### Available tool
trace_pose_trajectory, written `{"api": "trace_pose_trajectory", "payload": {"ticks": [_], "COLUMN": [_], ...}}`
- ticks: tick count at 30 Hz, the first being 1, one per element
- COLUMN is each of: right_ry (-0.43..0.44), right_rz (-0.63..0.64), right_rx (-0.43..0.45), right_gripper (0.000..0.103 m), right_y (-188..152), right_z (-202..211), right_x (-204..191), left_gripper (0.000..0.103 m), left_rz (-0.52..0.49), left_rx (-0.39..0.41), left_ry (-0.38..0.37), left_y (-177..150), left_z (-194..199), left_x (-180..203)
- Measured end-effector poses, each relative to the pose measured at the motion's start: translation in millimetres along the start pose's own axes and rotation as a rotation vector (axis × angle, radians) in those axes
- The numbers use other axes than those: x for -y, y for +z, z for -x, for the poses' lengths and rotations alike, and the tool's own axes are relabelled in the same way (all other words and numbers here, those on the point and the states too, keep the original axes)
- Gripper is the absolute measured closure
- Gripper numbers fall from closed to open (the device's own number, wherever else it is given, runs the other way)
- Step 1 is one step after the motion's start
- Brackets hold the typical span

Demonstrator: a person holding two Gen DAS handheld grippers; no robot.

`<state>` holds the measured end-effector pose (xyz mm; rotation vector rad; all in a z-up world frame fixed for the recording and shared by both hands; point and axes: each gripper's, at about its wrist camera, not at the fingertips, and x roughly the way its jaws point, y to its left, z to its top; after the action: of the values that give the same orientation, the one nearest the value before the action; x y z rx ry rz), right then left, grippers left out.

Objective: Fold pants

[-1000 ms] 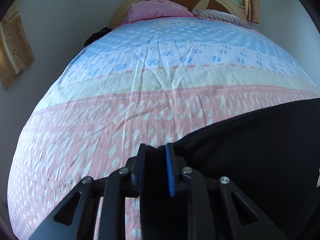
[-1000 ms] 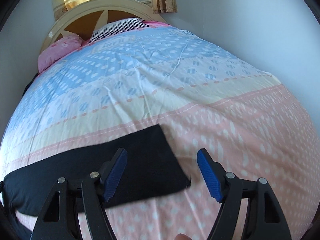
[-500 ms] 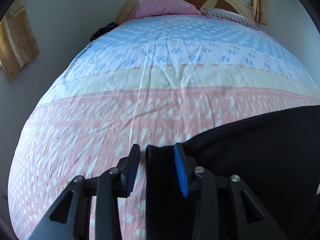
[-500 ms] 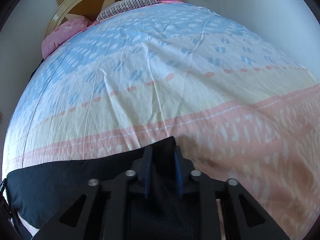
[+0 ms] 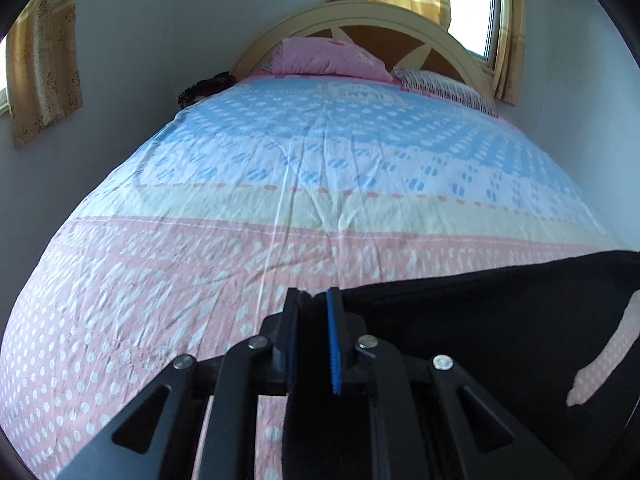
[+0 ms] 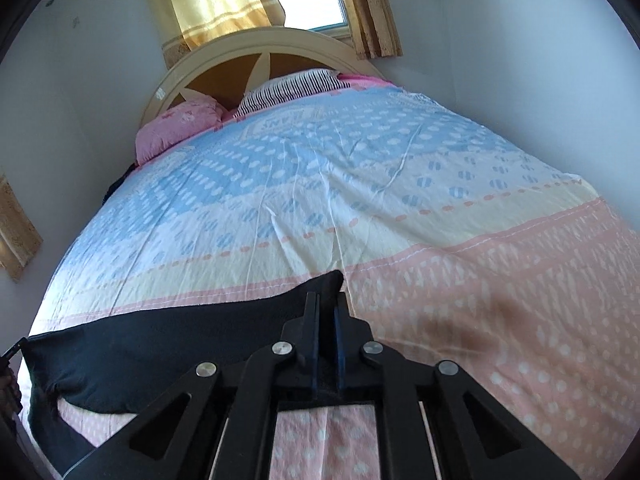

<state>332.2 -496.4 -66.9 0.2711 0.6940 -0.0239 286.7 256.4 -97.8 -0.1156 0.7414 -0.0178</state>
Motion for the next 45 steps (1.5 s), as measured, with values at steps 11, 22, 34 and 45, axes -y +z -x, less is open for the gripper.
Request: {"api": "trace_pose_trajectory", "payload": {"ticks": [11,22,34,45], "right_ry": [-0.021,-0.124,-0.069,0.024], "right_rz": [-0.047,0.000,0.550,1.031], "right_rx": [-0.009,-0.101,0.006,-0.096], "right_gripper": [0.098,0.076,0.054,0.055], "right_y": [-69.0,-122.7,-141.5,-237.6], "right_z": [66.4,95.9,137.7,45.4], "right_x": [40.1,47.5,-154.7,-302.3], "left_gripper": [0.090,0.090,0.090,0.090], "left_rz": [0.026,-0.011,-0.020,-0.074], "left_rx": [0.102,0.023,0.043,0.044], "left_ry": [-0.169,-0.185,-0.177,-0.143], "left_y": [-46.9,-113.7,-115.8,-116.0], "left_z": [74.8,70.5,78.1,77.0], "left_x": [-7.0,-14.5,-11.7,-7.4]}}
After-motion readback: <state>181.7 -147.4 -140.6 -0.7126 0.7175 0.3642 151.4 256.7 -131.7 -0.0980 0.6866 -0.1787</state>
